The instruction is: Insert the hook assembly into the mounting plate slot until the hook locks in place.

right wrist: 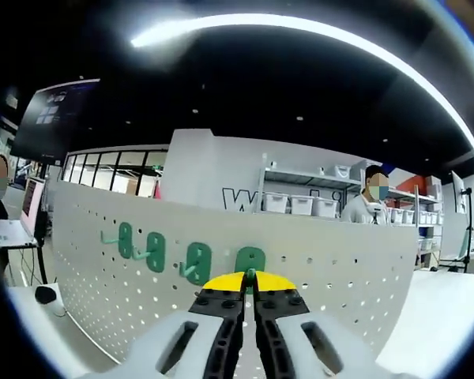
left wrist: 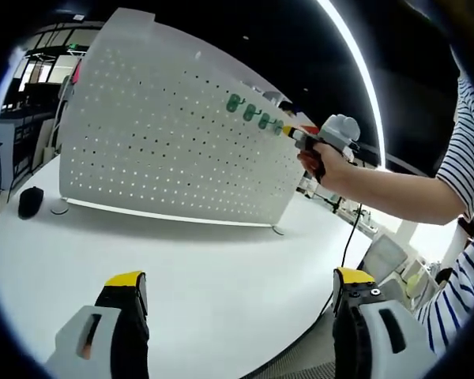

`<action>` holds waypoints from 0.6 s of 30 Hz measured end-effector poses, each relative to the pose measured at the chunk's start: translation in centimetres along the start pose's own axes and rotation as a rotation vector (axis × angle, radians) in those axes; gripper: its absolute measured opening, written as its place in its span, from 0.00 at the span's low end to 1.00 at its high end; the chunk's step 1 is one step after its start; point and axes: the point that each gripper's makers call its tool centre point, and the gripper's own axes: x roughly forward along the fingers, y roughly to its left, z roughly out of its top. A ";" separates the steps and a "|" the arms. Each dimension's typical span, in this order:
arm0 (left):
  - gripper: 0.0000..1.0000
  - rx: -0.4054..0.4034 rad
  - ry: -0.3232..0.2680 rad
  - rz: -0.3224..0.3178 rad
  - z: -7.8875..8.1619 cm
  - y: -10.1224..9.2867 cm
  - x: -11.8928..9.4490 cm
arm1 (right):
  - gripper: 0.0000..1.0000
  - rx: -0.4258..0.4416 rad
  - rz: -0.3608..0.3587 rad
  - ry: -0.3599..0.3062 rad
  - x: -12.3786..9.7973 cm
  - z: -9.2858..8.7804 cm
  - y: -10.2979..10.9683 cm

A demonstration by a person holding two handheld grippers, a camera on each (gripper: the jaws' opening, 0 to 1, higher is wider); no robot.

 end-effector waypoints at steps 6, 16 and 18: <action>1.00 0.011 0.009 0.002 -0.2 -0.1 0.0 | 0.00 -0.009 0.005 -0.010 0.2 -0.1 0.1; 1.00 0.007 0.001 0.013 -0.1 0.2 0.0 | 0.00 -0.008 -0.015 -0.025 0.0 0.1 0.0; 1.00 0.007 0.000 0.015 0.0 0.2 0.0 | 0.00 -0.009 -0.013 -0.022 0.2 0.1 0.0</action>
